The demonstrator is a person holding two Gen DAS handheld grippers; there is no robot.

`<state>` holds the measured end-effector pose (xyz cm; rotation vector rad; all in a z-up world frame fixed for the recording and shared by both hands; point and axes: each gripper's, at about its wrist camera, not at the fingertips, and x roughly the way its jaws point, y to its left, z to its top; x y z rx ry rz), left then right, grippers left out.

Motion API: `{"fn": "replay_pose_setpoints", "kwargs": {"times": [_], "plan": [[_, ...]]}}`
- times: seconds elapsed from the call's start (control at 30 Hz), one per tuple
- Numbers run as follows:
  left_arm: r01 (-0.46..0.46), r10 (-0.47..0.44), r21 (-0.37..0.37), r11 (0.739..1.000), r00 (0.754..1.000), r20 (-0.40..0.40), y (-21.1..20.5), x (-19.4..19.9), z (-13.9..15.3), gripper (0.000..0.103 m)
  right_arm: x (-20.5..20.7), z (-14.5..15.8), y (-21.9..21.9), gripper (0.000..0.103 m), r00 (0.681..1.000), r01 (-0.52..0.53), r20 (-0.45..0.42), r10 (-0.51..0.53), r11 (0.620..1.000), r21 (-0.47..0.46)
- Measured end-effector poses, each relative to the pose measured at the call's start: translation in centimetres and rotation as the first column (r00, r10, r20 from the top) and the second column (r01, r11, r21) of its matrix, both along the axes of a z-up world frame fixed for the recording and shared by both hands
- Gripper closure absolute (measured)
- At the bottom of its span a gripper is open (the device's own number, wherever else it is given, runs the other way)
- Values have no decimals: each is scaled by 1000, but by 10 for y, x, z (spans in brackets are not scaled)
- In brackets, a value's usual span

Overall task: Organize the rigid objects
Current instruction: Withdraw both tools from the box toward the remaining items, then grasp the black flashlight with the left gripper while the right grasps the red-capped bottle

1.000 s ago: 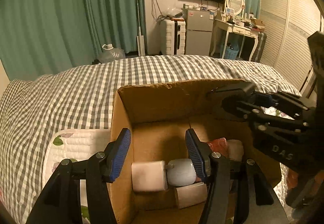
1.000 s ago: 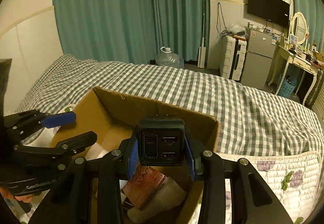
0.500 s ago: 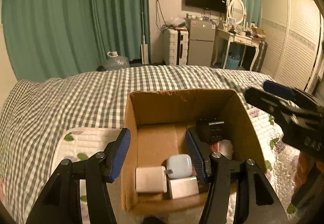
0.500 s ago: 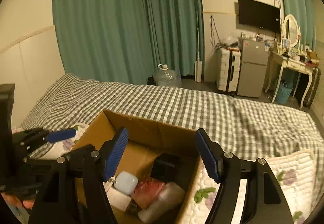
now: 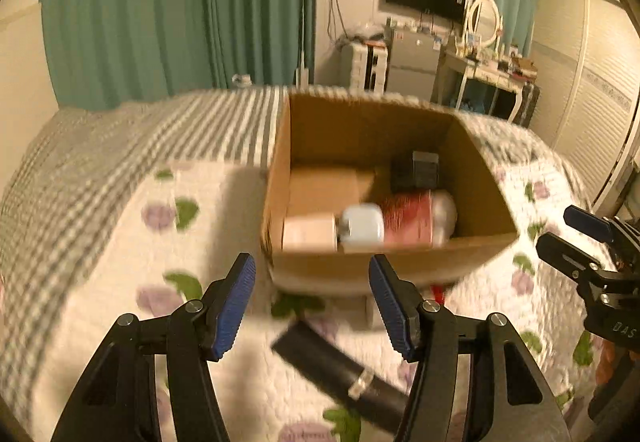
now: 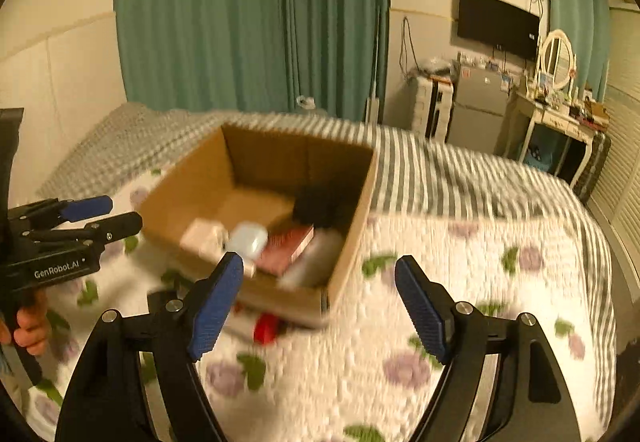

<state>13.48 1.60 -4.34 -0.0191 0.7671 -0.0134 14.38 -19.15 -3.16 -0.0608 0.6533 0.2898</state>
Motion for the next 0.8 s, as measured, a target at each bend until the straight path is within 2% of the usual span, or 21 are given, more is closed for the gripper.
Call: {"fn": "replay_pose_setpoints", "kwargs": {"times": [0.1, 0.27, 0.4, 0.47, 0.53, 0.8], "plan": [[2, -2, -2, 1000, 999, -52, -3, -3, -21, 41, -5, -18, -1, 25, 999, 4, -44, -4, 1000, 11], [-25, 29, 47, 999, 994, -102, -2, -4, -44, 41, 3, -49, 12, 25, 992, -8, -126, 9, 1000, 10], [-44, 48, 37, 998, 993, -105, 7, -1, -46, 41, 8, -67, 31, 25, 984, -3, -176, 8, 1000, 30], [-60, 64, 41, 997, 993, -102, 13, 1, -45, 41, 11, -76, 43, 14, 981, 4, -192, 0, 1000, 20], [-87, 91, 43, 995, 991, -100, 21, 3, -45, 41, 15, -84, 55, 8, 980, 1, -201, 3, 1000, 18], [-136, 141, 47, 990, 982, -126, 34, 8, -50, 41, 38, -109, 92, 8, 964, 27, -267, -19, 999, 26]]}}
